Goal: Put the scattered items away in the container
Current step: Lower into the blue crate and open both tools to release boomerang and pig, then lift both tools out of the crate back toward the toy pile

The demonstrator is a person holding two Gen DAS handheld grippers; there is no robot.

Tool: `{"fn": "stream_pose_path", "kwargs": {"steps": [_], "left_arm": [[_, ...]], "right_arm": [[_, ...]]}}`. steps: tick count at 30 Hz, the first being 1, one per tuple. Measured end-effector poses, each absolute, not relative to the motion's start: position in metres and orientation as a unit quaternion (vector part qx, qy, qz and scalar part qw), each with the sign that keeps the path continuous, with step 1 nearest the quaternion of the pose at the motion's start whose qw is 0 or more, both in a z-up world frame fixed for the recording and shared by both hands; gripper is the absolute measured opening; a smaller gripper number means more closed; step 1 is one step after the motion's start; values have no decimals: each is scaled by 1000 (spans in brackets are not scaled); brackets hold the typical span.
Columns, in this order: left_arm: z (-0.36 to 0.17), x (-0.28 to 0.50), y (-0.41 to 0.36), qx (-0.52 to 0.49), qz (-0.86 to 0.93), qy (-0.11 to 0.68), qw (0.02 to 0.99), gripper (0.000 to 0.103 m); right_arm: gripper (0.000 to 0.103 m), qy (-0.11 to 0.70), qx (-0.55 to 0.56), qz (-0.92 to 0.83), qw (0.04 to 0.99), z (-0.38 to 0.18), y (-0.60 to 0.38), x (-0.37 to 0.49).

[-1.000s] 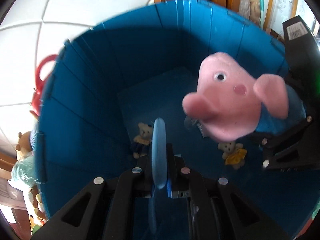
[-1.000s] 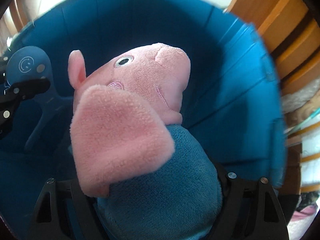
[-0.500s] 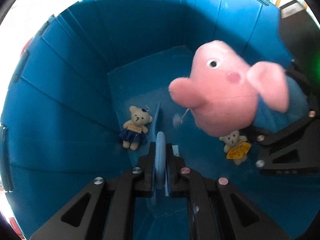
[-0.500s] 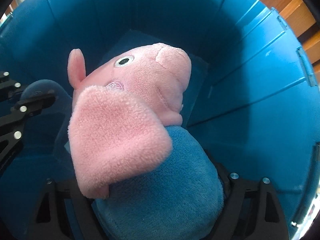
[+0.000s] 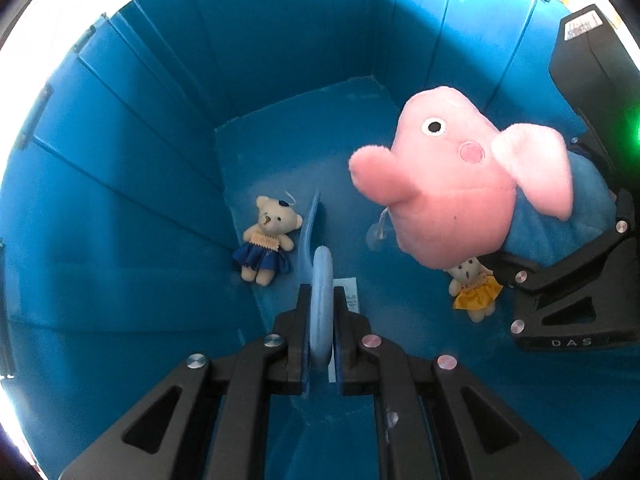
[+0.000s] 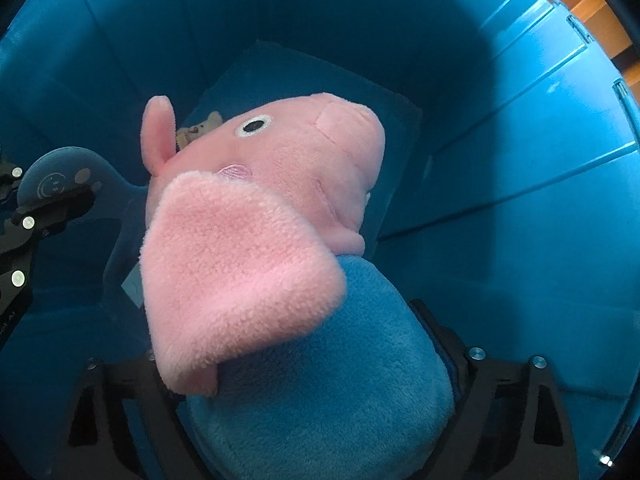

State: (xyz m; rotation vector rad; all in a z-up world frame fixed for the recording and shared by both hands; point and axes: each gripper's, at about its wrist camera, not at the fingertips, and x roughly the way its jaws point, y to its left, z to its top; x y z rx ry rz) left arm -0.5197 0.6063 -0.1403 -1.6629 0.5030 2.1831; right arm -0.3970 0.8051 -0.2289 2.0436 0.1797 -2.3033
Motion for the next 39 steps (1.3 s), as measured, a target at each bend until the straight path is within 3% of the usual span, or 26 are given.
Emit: {"fn": "stream_pose_path", "kwargs": {"steps": [5,6,7,9,28,39], "left_arm": [[-137,-519,604,-589,768,173,181,13],[-135,-519,604,-589,769,172,182,26],[-134,-519,604,-586,771,172,181,49],[-132,-520,602,-580,776,171,181,74],[-123,-519,600,-561,792,177,166,74],[-70,-496,585,-516,825,155,169,74]], "right_arm": [[96,55,664,-745,32,-230,807,-394],[96,54,663,-746,33,-230,807,-393],[98,51,661,-748,35,-228,807,-393],[98,44,655,-753,39,-224,807,-390],[99,47,648,-759,36,-215,803,-403],[99,64,622,-780,22,-178,797,-388]]}}
